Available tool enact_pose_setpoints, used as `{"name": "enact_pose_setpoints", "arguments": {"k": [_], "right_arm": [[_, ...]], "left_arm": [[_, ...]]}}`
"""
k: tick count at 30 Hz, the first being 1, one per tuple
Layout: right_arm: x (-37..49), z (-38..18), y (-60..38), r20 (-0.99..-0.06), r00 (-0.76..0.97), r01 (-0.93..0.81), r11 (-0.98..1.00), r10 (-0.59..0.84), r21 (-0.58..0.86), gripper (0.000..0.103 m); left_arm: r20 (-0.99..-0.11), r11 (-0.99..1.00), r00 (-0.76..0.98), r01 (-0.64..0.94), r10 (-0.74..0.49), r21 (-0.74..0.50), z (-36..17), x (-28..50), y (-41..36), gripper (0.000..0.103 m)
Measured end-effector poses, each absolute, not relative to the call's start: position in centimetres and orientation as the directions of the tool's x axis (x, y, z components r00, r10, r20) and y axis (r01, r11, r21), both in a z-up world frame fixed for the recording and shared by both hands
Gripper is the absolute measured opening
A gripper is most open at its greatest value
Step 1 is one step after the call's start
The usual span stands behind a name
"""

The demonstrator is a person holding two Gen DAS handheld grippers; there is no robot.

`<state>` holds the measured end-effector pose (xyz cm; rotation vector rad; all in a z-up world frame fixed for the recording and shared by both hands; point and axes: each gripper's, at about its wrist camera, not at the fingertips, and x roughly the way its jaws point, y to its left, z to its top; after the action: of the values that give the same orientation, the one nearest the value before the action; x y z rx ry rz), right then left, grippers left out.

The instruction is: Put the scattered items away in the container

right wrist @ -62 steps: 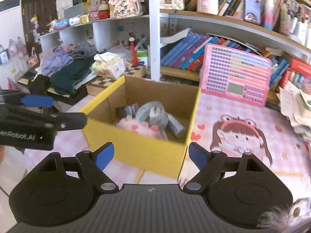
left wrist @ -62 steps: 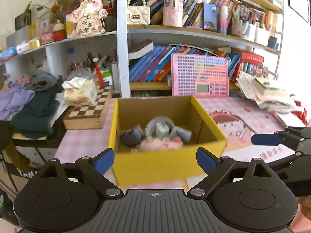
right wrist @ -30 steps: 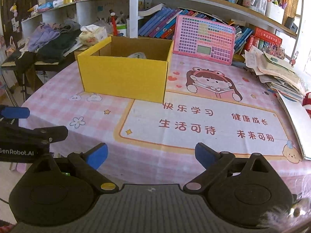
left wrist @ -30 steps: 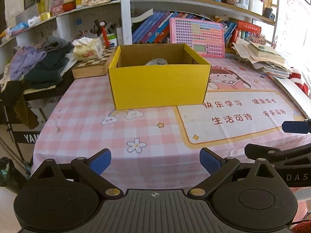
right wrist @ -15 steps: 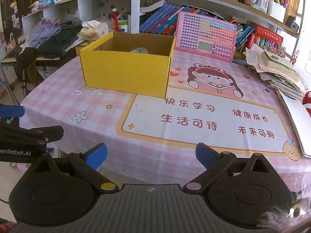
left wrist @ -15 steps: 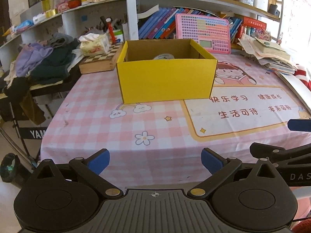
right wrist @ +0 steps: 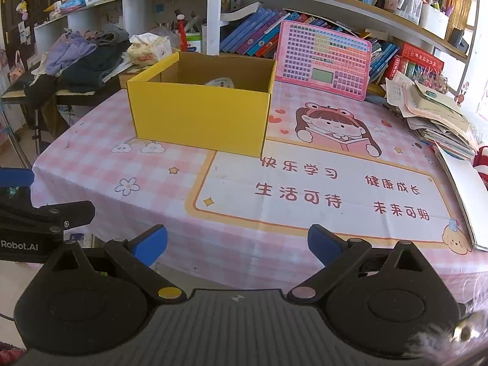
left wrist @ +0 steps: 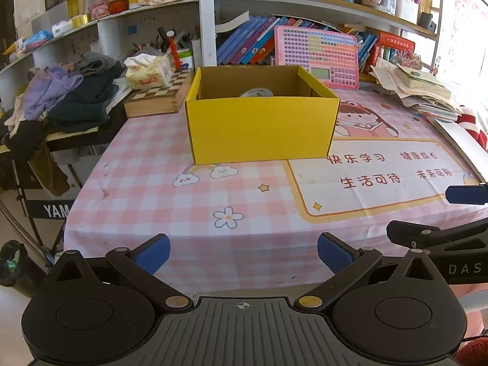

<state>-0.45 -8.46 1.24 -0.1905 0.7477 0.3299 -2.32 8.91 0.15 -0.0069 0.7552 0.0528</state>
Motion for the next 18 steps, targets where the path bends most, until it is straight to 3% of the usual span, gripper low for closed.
{"name": "enact_pose_setpoints", "arguments": {"k": [18], "right_arm": [[-0.09, 0.90, -7.65, -0.708, 0.672, -0.363, 0.930, 0.216, -0.061, 0.100]], "left_arm": [[-0.708, 0.998, 0.706, -0.041, 0.003, -0.037, -0.25, -1.81, 9.78, 0.103]]}}
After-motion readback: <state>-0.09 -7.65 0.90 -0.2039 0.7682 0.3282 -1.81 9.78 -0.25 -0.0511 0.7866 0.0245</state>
